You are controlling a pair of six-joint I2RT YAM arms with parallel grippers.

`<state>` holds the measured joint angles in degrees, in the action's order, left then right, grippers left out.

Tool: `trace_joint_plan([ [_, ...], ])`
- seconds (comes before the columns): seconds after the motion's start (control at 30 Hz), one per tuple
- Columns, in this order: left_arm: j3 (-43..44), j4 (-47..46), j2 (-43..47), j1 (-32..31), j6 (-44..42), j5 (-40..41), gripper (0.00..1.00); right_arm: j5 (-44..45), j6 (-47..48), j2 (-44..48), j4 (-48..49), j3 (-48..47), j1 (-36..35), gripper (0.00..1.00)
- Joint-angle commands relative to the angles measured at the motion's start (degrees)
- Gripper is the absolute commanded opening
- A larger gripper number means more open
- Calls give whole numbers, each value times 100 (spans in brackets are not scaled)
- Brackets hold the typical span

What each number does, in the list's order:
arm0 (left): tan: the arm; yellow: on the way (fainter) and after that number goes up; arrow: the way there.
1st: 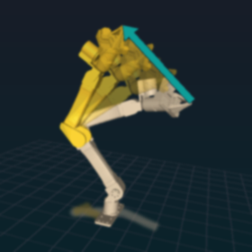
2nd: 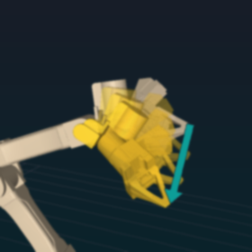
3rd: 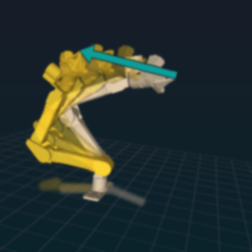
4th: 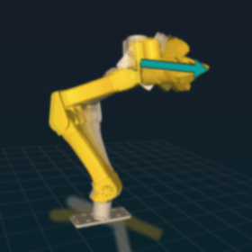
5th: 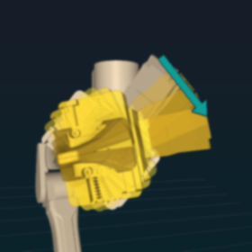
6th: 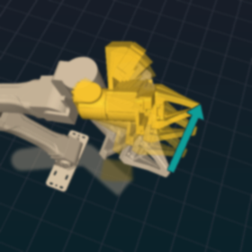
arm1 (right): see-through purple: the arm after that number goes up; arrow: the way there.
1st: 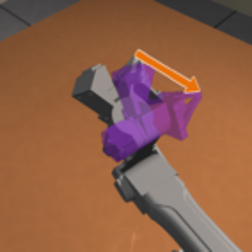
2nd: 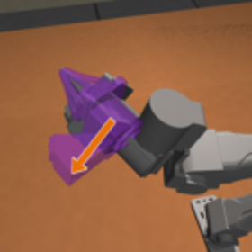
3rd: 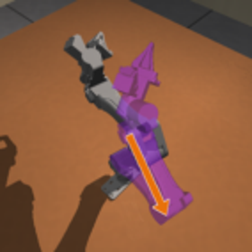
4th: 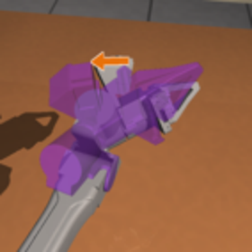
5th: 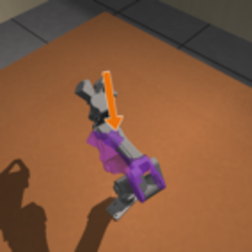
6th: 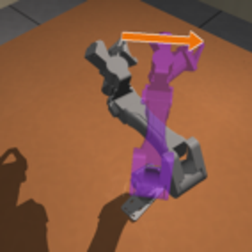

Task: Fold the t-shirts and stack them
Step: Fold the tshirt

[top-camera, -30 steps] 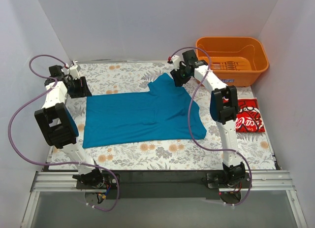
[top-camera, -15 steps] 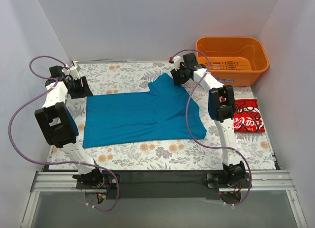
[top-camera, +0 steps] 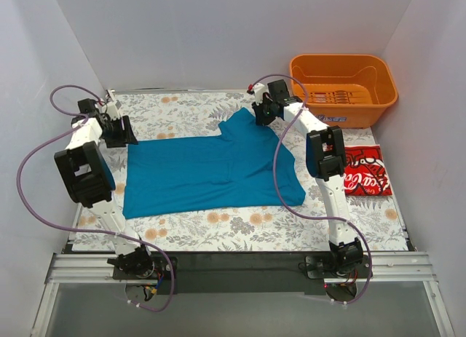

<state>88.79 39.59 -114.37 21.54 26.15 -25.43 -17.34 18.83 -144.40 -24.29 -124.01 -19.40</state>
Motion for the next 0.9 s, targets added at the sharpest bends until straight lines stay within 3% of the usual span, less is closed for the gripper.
trace_joint_plan([
  [0.0,410,22,-59,26,-163,214,56,-32,-72,-71,12,-194,-38,4],
  [0.2,629,-215,-375,26,-513,284,54,82,130,34,39,-194,-38,1],
  [0.37,1465,215,-1034,34,-883,372,47,56,209,254,74,-115,-29,1],
  [0.87,1465,22,-1448,-9,-1402,3,41,12,165,456,65,61,-20,1],
])
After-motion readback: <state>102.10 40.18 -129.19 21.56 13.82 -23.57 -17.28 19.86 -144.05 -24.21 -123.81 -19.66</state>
